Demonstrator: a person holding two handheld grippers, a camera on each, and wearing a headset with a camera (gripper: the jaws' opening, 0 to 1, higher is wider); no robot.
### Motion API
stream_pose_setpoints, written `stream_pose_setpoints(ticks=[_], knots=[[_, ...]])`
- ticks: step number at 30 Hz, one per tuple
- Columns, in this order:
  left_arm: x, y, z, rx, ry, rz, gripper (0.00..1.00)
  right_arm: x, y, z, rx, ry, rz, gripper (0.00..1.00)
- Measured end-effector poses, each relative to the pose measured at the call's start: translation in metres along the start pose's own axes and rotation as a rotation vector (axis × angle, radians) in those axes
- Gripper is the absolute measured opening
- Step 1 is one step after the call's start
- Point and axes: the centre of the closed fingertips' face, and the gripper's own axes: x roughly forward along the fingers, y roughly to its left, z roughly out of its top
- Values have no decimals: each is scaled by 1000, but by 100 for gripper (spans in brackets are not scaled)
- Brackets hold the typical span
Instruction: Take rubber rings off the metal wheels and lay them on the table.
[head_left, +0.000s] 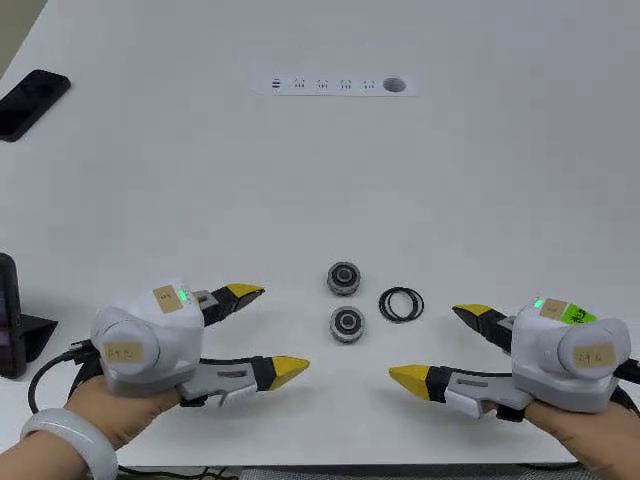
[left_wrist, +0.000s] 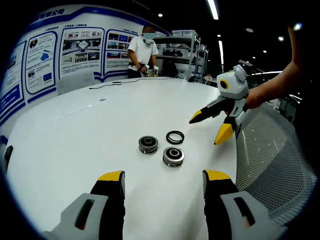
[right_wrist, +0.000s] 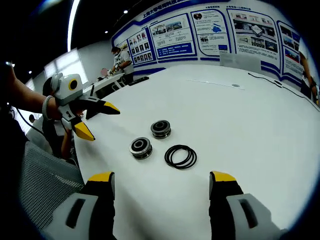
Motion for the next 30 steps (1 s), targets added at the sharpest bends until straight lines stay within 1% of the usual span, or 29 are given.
stream_pose_setpoints(ticks=[6,9,12,15,18,19,21,23,24,27,29,30], knots=[[-7,-5,0,-3,-4,14,68,-5,1,2,-54,0,-14,85],[-10,-5,1,2,-15,21,70,-7,1,5,-73,-4,-18,88],[-13,-6,2,0,-28,26,74,-9,1,9,-101,-20,-29,92],[-15,-8,2,2,-38,27,75,-9,2,8,-99,-11,-23,94],[-17,-9,-1,6,-45,29,78,-9,4,5,-121,1,-23,95],[-17,-9,-3,3,-40,32,80,-9,5,4,-133,4,-25,96],[-19,-9,-3,7,-45,42,80,-10,5,3,-144,10,-27,97],[-21,-5,-4,9,-52,58,82,-10,6,3,-147,7,-29,98],[-22,-2,-3,14,-61,80,84,-10,5,3,-151,2,-32,99],[-24,3,0,11,-77,111,92,-11,4,3,-153,3,-36,99],[-24,5,-3,7,-65,114,91,-12,3,3,-158,5,-40,99],[-25,7,-4,18,-65,126,92,-12,3,4,-160,5,-42,99]])
